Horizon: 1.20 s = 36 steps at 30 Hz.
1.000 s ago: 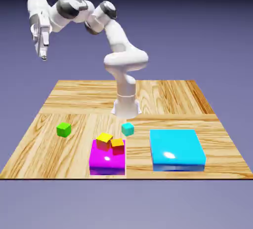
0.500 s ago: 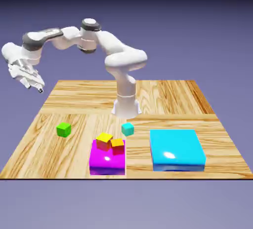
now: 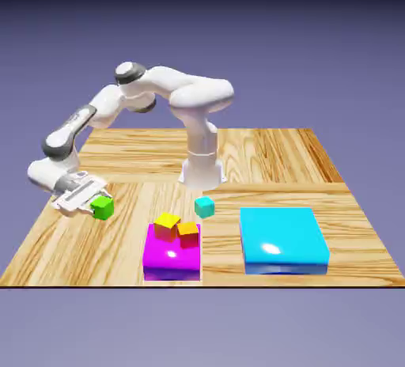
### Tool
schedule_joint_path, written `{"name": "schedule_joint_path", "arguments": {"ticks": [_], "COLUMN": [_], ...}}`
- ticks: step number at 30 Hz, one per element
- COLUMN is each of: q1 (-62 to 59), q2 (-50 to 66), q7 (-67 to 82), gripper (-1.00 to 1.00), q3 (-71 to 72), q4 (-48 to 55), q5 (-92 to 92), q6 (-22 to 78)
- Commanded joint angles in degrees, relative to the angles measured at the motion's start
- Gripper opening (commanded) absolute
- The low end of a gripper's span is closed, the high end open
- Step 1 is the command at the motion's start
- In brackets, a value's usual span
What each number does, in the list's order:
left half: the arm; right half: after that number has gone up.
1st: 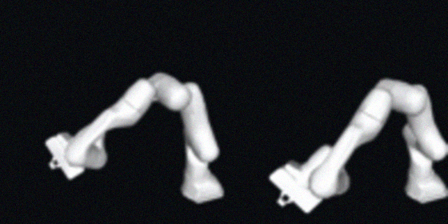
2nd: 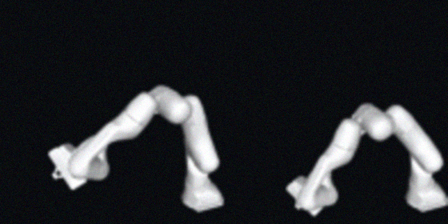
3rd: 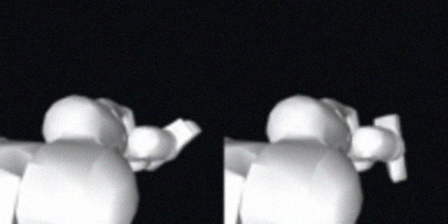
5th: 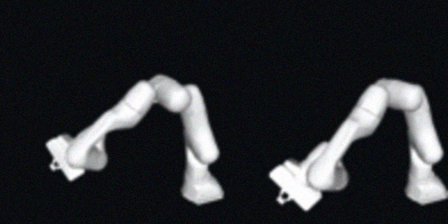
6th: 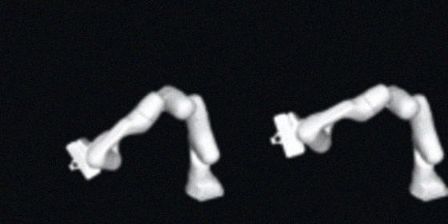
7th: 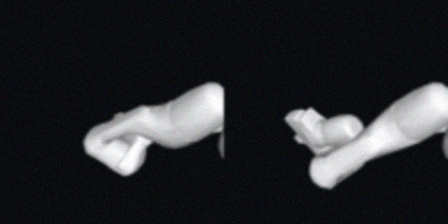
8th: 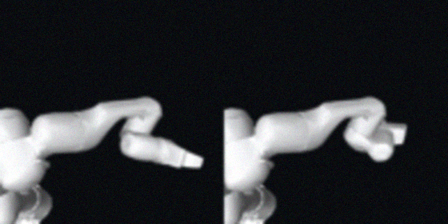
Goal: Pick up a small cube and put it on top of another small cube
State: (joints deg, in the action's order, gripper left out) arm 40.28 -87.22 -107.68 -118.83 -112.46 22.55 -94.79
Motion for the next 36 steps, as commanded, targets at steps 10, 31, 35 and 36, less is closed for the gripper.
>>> {"name": "schedule_joint_path", "arguments": {"ticks": [10,31,35,36], "q1": [-2.2,-11.4,-10.0,-8.1], "q2": [7.3,24.6,25.1,24.6], "q7": [1.0,4.0,4.1,4.1], "gripper": [-1.00,-1.00,-1.00,-1.00], "q3": [2.6,0.6,-1.6,-3.7], "q4": [-7.5,-51.1,-54.0,-54.5], "q5": [-3.2,-4.2,-3.2,-2.1], "q6": [-0.3,-23.2,-26.7,-29.0]}}
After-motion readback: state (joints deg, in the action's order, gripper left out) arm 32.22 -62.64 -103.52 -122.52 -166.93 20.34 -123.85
